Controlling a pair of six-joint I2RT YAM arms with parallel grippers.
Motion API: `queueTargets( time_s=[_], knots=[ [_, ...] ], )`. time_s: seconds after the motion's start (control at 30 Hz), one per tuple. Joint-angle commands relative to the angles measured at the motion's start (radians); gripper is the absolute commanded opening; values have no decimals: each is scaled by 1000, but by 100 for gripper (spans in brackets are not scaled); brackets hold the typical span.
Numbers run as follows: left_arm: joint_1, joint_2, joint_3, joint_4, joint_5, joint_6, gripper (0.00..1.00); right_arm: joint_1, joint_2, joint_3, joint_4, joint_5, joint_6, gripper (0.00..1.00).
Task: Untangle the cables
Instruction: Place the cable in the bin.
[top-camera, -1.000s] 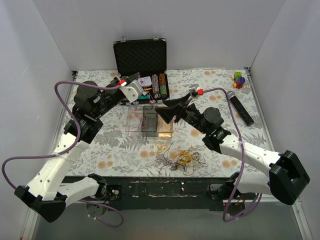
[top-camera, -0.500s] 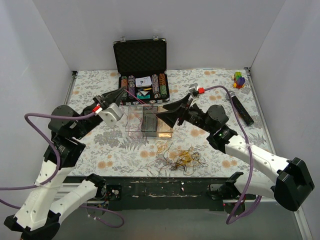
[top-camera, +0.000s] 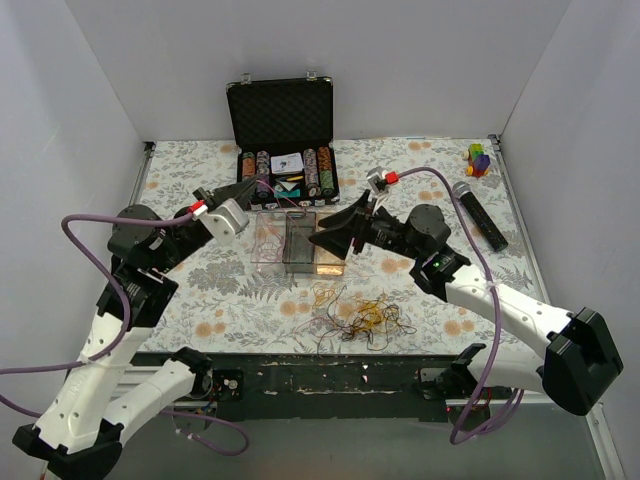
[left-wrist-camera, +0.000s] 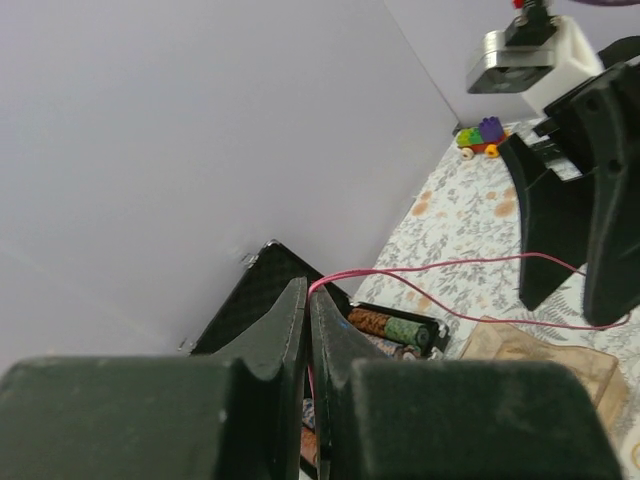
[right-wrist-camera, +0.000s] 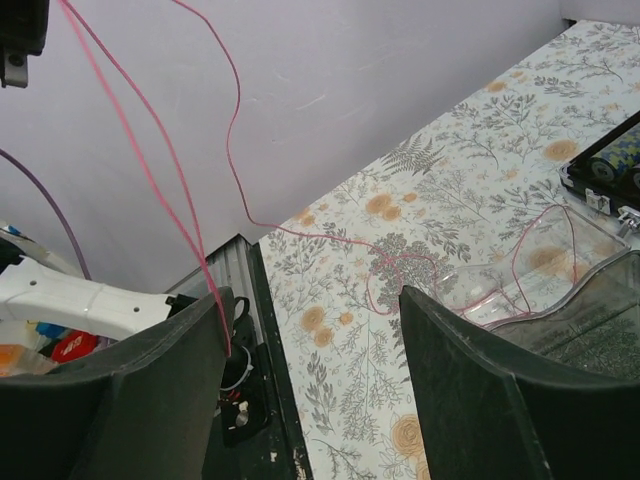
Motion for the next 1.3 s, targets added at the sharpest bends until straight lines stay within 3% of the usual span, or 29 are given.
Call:
queueTargets(
  time_s=[0.0,0.3,0.5,0.6,0.73,1.0,1.27],
  knots=[
    [7,4,-14,-11,85,-81,0,-1,39,88,65,10,24,75],
    [6,-22,-106,-117,54,0,0,1,82,174,81,2,17,75],
    [7,64,-48,5,-245,80,0,0,17,131,1,-3,-38,77],
    [7,109,34,53,-329,98,0,-5,-33,99,-39,14,-63,78],
    [7,138,107,103,-342,83,0,-17,-80,67,-77,39,-77,78],
    [9,149,80,340,-388,97,0,-50,-120,-3,-96,59,-68,75],
    [7,158,80,320,-415,134,0,-76,-145,-53,-119,66,-61,74]
  ],
)
